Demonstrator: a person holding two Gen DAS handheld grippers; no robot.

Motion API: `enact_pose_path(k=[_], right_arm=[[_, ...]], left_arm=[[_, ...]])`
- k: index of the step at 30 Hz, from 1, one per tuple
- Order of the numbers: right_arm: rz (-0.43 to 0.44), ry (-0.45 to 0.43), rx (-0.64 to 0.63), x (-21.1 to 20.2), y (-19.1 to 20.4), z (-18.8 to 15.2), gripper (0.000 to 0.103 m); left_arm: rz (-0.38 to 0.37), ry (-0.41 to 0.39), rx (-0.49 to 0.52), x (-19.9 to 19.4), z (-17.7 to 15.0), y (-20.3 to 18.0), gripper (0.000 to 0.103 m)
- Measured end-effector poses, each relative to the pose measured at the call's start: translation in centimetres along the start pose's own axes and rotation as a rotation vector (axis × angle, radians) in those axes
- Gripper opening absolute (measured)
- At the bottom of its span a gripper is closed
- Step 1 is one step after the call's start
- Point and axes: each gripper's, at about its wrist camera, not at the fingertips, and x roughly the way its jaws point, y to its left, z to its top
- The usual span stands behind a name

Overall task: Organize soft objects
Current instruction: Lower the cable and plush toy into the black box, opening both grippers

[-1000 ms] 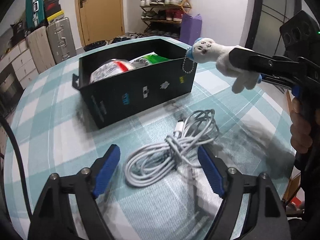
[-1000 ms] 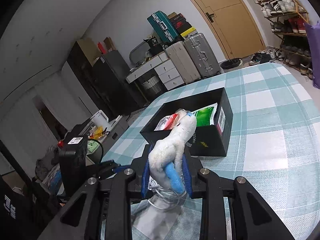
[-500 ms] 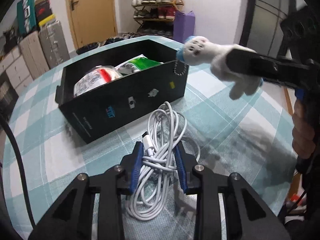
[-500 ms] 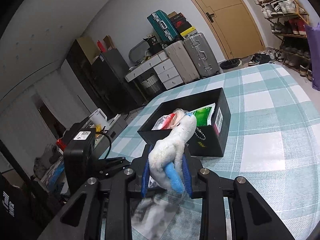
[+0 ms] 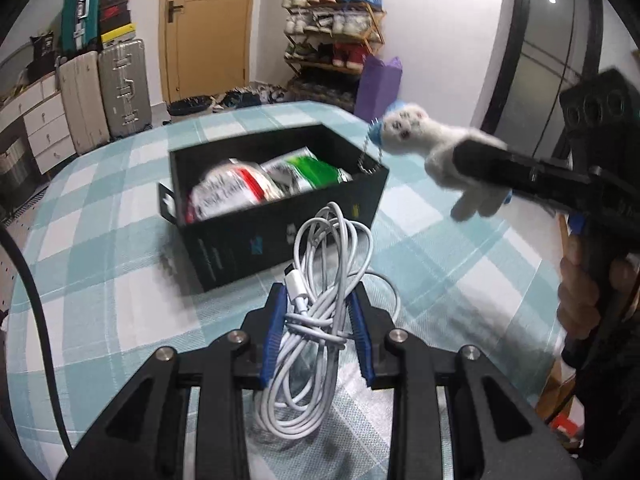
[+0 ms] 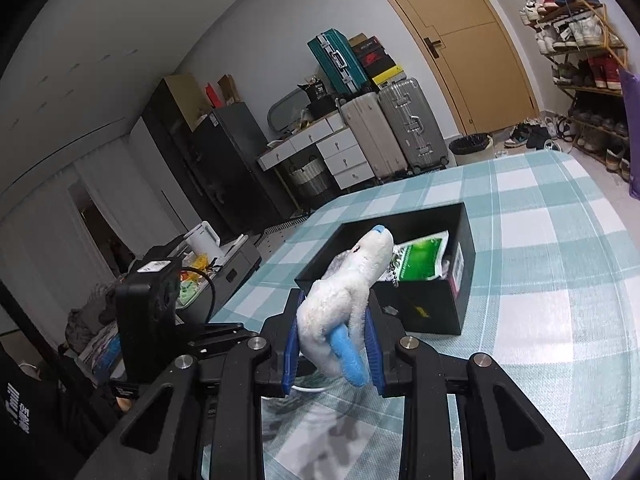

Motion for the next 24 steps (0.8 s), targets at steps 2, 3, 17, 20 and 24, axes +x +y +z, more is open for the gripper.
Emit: enact_pose_path(k=[2, 3, 17, 20, 24], right_arm=[[-0.002, -0.005, -0.009, 0.0, 0.5, 0.3, 0.027], [-0.004, -0.006, -0.013, 0.0, 0.7, 0.4, 0.027], [-0.067, 0.011, -0.065, 2.2, 2.3, 3.2, 0.028], [-0.089, 0.022, -0.079, 3.0, 2.2, 3.8, 0.028], [-0.111, 0.036, -0.088, 4.3, 1.5, 4.4, 0.028]], left_arm=[[-0.003, -0.024, -0.015, -0.8, 0.4, 0.4, 0.030], [-0.004, -0.034, -0.022, -1.3, 0.6, 0.7, 0.030], [0.033, -0.156, -0.109, -3.8, 5.2, 3.6, 0.030], [0.037, -0.163, -0.131, -3.1, 6.1, 4.3, 0.030], [0.043, -0.159, -0.152, -1.6, 7.3, 5.1, 0.030]])
